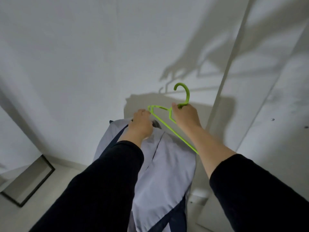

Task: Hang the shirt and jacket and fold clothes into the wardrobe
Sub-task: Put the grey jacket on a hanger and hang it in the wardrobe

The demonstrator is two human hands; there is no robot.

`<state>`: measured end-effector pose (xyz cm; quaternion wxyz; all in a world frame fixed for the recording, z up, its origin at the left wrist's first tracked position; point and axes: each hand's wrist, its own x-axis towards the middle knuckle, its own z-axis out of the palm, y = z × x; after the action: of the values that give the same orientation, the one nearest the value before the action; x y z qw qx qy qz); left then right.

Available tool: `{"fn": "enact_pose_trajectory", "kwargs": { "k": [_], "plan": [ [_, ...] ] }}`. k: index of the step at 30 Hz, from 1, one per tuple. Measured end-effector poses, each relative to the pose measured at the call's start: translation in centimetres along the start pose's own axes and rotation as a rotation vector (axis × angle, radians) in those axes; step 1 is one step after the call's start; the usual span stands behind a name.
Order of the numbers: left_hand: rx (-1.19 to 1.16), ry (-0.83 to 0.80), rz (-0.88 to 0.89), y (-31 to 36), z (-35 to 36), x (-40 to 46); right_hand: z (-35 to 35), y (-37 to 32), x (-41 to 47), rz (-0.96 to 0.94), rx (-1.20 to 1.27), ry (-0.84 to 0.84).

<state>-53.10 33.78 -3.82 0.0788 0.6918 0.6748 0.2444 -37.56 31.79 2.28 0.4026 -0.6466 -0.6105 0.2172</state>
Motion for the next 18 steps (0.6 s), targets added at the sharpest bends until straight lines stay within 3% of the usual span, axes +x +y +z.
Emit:
{"fn": "enact_pose_trajectory", "kwargs": {
  "k": [7,12,14,18],
  "plan": [
    [0.09,-0.084,-0.226,-1.4,4.4,3.8,2.1,5.4,2.1,0.121,-0.086,0.077],
    [0.194,0.054,-0.305,-2.0,6.5,4.2,2.8,6.1,2.7,0.108,-0.055,-0.008],
    [0.127,0.131,-0.333,-1.6,6.5,4.0,3.3,6.7,2.4,0.107,-0.072,-0.046],
    [-0.255,0.3,-0.446,-0.4,3.4,3.5,3.6,7.0,2.0,0.144,0.025,-0.112]
  ]
}}
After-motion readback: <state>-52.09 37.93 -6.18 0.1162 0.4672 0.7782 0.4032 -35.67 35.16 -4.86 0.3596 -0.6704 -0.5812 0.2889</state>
